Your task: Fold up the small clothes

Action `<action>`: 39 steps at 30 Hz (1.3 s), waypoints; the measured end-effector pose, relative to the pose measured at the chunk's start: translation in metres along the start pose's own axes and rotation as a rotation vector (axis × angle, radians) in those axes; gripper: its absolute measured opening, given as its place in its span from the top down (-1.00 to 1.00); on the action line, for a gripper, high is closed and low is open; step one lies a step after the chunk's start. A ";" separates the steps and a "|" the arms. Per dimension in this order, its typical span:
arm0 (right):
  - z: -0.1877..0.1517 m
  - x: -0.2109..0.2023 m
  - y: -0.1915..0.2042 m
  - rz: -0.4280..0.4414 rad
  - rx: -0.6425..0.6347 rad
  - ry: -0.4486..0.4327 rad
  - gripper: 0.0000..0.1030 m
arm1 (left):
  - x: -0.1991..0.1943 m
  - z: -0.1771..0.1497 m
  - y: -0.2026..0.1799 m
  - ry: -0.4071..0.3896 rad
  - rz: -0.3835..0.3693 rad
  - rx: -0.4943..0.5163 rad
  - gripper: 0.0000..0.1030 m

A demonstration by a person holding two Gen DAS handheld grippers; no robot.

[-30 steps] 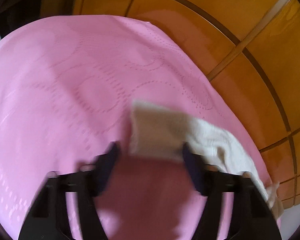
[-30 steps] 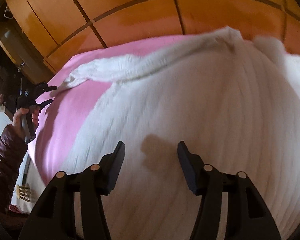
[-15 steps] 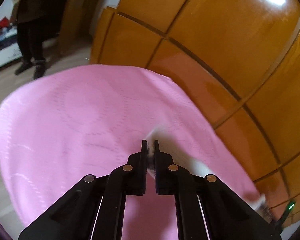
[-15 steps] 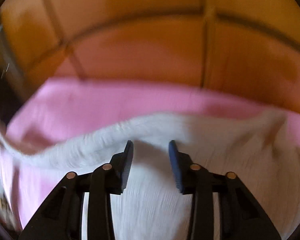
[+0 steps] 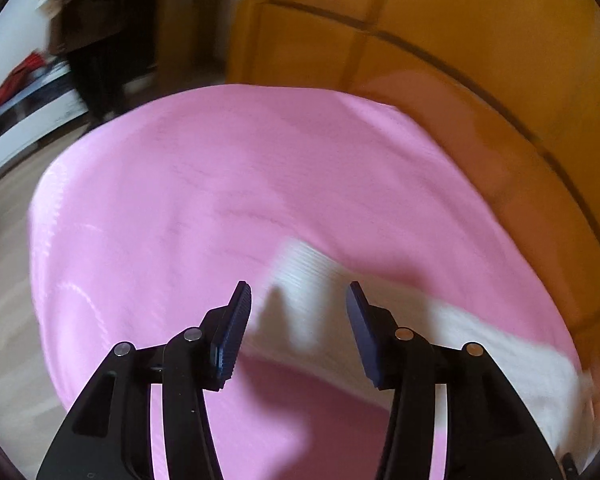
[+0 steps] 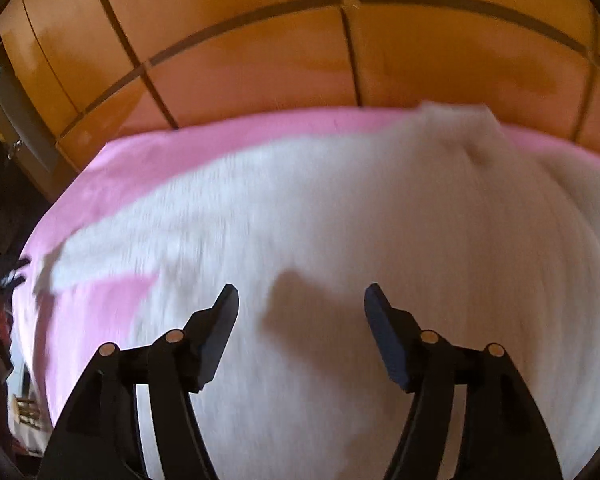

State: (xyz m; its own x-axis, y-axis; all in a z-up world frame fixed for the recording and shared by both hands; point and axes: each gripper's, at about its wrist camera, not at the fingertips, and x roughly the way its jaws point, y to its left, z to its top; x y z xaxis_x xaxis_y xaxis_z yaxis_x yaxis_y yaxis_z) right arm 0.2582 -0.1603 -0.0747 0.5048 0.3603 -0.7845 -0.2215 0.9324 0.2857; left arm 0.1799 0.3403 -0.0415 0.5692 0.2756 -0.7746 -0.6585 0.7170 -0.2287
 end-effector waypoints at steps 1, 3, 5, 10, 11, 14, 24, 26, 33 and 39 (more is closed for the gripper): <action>-0.011 -0.012 -0.010 0.005 0.023 -0.004 -0.27 | -0.009 -0.011 -0.015 -0.008 -0.043 0.037 0.00; -0.029 -0.036 -0.030 -0.001 0.080 -0.024 -0.27 | -0.028 -0.039 -0.053 0.000 -0.155 0.133 -0.13; -0.045 -0.073 -0.064 -0.003 0.166 -0.072 -0.24 | -0.044 -0.068 -0.085 0.008 -0.257 0.221 -0.23; -0.076 -0.151 -0.155 -0.165 0.361 -0.201 -0.16 | -0.081 -0.168 -0.177 0.076 -0.493 0.498 -0.23; -0.082 -0.162 -0.175 -0.221 0.396 -0.215 -0.15 | -0.087 -0.187 -0.190 0.085 -0.522 0.550 -0.23; -0.095 -0.182 -0.238 -0.442 0.476 -0.240 -0.15 | -0.098 -0.243 -0.226 0.130 -0.564 0.706 -0.23; -0.076 -0.139 -0.339 -0.652 0.443 -0.124 -0.16 | -0.082 -0.292 -0.244 0.157 -0.523 0.812 -0.40; -0.071 -0.137 -0.349 -0.698 0.430 -0.116 0.59 | -0.081 -0.297 -0.248 0.145 -0.516 0.821 -0.47; -0.055 -0.198 -0.363 -0.794 0.423 -0.224 0.90 | -0.078 -0.298 -0.249 0.134 -0.519 0.800 -0.58; -0.048 -0.265 -0.372 -0.859 0.446 -0.309 0.91 | -0.078 -0.298 -0.252 0.131 -0.523 0.792 -0.60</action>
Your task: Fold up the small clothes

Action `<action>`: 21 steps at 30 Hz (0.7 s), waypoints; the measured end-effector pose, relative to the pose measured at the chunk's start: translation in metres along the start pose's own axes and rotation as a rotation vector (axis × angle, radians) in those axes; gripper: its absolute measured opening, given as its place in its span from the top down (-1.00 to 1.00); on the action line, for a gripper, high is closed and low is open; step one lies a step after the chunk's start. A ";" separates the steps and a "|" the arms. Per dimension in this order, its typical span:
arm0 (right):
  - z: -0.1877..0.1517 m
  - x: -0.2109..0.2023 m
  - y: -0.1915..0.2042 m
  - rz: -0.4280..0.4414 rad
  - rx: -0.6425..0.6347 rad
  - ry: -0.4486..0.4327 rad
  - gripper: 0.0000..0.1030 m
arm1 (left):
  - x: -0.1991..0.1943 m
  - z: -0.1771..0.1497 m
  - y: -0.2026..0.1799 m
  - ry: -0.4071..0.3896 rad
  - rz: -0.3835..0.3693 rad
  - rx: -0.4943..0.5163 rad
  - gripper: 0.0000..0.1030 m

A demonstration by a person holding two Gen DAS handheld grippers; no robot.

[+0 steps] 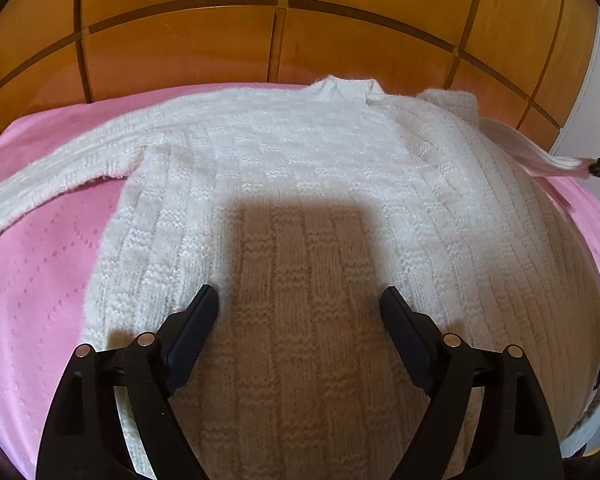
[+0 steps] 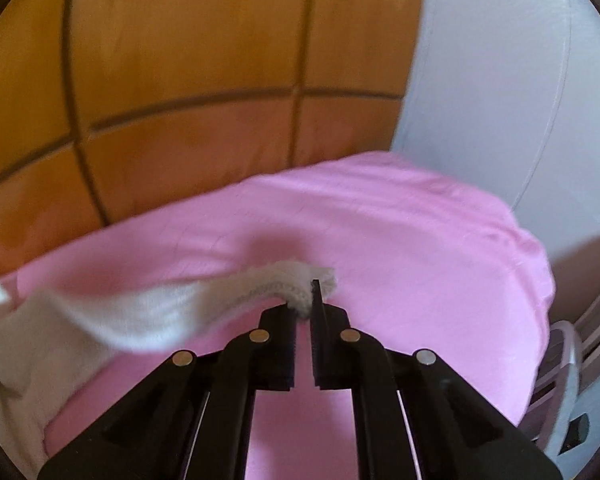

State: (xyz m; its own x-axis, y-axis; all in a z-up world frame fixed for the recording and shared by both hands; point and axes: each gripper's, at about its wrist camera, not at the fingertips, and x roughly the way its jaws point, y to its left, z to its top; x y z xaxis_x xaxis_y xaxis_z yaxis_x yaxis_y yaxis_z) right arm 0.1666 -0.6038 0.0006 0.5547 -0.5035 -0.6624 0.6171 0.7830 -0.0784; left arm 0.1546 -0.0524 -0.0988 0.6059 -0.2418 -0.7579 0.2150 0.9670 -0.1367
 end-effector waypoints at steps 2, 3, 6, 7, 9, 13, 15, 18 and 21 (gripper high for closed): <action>0.018 -0.009 -0.015 -0.033 0.036 -0.025 0.91 | 0.001 0.001 -0.001 0.001 0.000 0.000 -0.60; 0.026 -0.010 -0.022 -0.045 0.056 -0.033 0.91 | 0.001 0.001 -0.001 0.002 0.000 0.000 -0.60; 0.051 -0.013 -0.048 -0.095 0.110 -0.053 0.91 | -0.001 0.000 0.000 0.005 0.002 -0.002 -0.60; 0.059 -0.009 -0.054 -0.128 0.113 -0.051 0.91 | -0.001 0.000 -0.001 0.005 0.003 -0.002 -0.61; 0.070 0.007 -0.062 -0.194 0.109 -0.019 0.91 | 0.000 0.000 -0.001 0.006 0.005 -0.006 -0.61; 0.063 0.051 -0.070 -0.326 0.092 0.084 0.91 | 0.001 0.001 -0.002 0.007 0.009 -0.004 -0.63; 0.048 0.067 -0.075 -0.314 0.124 0.121 0.88 | 0.001 0.002 -0.002 0.010 0.003 -0.003 -0.65; 0.028 0.064 -0.078 -0.258 0.175 0.113 -0.04 | 0.000 0.004 -0.001 0.020 -0.016 0.002 -0.68; 0.004 0.046 -0.057 -0.088 0.148 0.119 -0.15 | -0.009 0.007 0.006 0.020 -0.049 -0.014 -0.68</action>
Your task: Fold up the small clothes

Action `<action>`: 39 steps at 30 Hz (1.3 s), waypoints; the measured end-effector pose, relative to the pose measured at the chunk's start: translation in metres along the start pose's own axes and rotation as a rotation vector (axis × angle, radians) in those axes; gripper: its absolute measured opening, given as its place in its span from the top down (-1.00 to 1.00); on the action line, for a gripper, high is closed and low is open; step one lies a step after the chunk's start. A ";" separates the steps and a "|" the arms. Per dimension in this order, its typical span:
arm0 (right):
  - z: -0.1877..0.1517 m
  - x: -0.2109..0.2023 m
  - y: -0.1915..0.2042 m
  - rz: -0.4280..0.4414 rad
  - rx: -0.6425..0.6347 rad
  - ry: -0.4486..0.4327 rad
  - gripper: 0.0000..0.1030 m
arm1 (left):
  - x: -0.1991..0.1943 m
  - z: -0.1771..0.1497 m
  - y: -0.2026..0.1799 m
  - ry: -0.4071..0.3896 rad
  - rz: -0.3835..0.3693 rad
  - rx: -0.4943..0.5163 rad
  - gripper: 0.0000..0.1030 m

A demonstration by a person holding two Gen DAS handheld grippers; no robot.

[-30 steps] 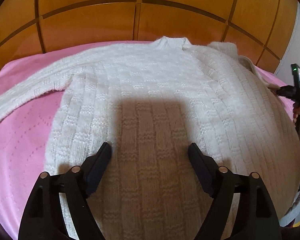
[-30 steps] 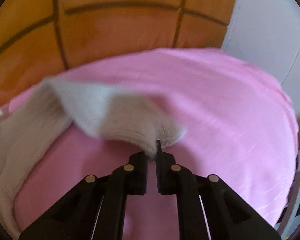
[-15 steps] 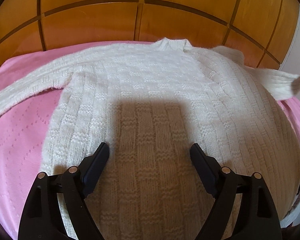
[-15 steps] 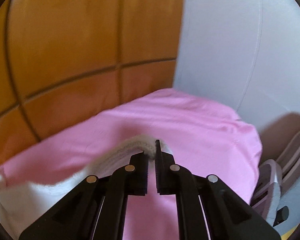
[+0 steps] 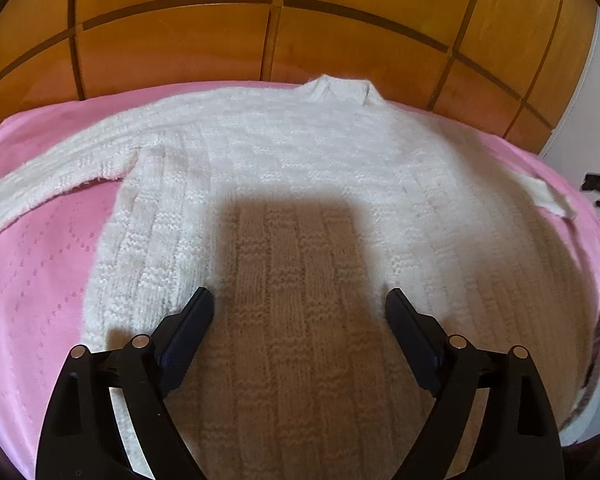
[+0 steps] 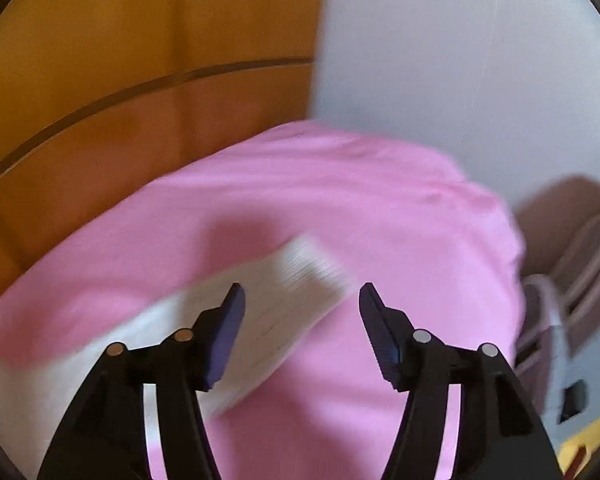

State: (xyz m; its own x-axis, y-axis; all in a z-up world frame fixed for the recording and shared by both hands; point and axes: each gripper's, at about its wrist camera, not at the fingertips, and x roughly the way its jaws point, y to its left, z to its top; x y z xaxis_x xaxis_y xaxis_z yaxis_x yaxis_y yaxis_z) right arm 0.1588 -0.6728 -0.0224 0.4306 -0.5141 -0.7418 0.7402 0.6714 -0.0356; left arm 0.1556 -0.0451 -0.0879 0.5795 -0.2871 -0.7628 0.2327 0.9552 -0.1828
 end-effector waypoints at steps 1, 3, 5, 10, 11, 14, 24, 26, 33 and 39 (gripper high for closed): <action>-0.018 -0.007 0.011 0.127 -0.033 0.055 -0.12 | -0.004 0.000 0.003 -0.005 0.002 -0.012 -0.68; -0.046 -0.016 0.028 0.328 -0.062 0.155 -0.11 | -0.016 -0.001 0.013 -0.023 0.000 -0.051 -0.68; -0.089 -0.032 0.054 0.591 -0.092 0.312 -0.11 | -0.032 -0.004 0.028 -0.043 0.012 -0.087 -0.68; -0.175 -0.079 0.089 0.920 -0.135 0.521 -0.26 | -0.069 -0.024 0.067 -0.059 0.061 -0.146 -0.68; -0.187 -0.087 0.089 0.959 -0.127 0.541 -0.29 | -0.074 -0.029 0.074 -0.056 0.067 -0.157 -0.68; -0.218 -0.110 0.087 1.013 -0.148 0.584 -0.29 | -0.085 -0.050 0.096 -0.020 0.032 -0.215 -0.68; -0.270 -0.162 0.088 0.906 -0.354 0.532 0.73 | -0.083 -0.094 0.100 0.092 -0.167 -0.284 0.88; -0.258 -0.175 0.083 0.914 -0.368 0.481 0.80 | -0.093 -0.091 0.100 0.062 -0.179 -0.271 0.91; -0.254 -0.198 0.067 0.860 -0.473 0.397 0.89 | -0.119 -0.100 0.107 0.058 -0.172 -0.239 0.92; -0.286 -0.162 0.079 0.760 -0.457 0.474 0.89 | -0.107 -0.109 0.089 0.135 -0.098 -0.145 0.91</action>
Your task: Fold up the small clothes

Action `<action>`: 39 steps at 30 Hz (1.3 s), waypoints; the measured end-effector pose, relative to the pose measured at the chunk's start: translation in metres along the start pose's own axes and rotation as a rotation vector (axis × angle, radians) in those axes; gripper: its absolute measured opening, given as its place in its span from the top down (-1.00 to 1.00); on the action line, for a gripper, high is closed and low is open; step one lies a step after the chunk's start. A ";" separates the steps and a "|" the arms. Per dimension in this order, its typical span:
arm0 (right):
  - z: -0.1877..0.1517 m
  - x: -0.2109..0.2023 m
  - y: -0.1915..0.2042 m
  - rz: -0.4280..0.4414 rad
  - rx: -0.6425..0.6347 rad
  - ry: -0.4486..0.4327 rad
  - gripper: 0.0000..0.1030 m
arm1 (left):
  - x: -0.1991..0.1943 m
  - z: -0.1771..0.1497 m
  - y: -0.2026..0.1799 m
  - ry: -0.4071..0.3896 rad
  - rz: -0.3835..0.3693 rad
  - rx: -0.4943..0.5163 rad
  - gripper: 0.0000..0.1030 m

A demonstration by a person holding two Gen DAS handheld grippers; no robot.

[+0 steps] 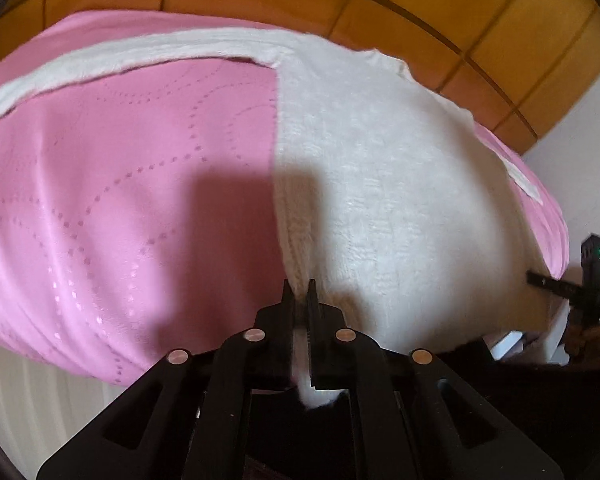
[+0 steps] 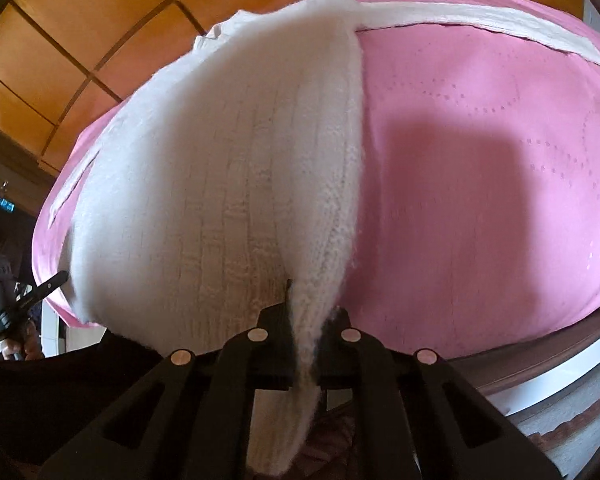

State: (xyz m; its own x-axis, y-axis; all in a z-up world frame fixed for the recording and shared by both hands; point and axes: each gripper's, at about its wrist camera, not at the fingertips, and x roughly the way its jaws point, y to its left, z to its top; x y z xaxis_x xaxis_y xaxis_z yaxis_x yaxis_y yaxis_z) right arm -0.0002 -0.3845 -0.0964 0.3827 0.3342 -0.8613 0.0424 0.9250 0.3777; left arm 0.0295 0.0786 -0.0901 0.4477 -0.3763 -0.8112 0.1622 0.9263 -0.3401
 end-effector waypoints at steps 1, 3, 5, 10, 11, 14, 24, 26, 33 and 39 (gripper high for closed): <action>0.002 -0.002 0.001 0.015 -0.009 0.000 0.88 | -0.004 0.004 -0.001 -0.021 0.003 -0.002 0.81; 0.005 -0.012 -0.002 0.073 -0.012 0.002 0.71 | -0.011 0.013 -0.003 -0.063 0.008 0.000 0.33; 0.016 -0.026 -0.010 0.069 0.024 -0.054 0.00 | -0.025 0.024 -0.007 -0.153 0.023 -0.005 -0.37; 0.052 -0.036 -0.068 0.016 0.236 -0.199 -0.07 | -0.008 0.061 -0.029 -0.208 0.030 0.008 -0.37; 0.059 -0.035 -0.078 0.004 0.278 -0.215 -0.06 | -0.001 0.067 -0.033 -0.204 0.021 0.004 -0.37; 0.084 -0.033 -0.128 -0.030 0.436 -0.289 0.02 | 0.020 0.082 -0.049 -0.194 0.010 0.002 -0.37; 0.187 -0.019 -0.247 -0.098 0.810 -0.471 0.19 | 0.075 0.095 -0.075 -0.106 0.044 0.045 -0.37; 0.201 -0.019 -0.258 -0.134 0.828 -0.474 0.19 | 0.085 0.094 -0.074 -0.083 0.055 0.029 -0.37; 0.230 -0.034 -0.292 -0.366 0.794 -0.432 0.90 | 0.094 0.094 -0.081 -0.069 0.085 0.061 -0.42; 0.227 -0.049 -0.307 -0.469 0.867 -0.460 0.90 | 0.097 0.095 -0.080 -0.068 0.089 0.066 -0.42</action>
State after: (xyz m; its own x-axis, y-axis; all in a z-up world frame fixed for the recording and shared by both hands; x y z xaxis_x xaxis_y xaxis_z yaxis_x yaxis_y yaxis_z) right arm 0.1780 -0.7261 -0.0932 0.4599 -0.2854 -0.8408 0.8423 0.4398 0.3114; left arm 0.1438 -0.0302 -0.0967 0.5209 -0.2921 -0.8021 0.1759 0.9562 -0.2340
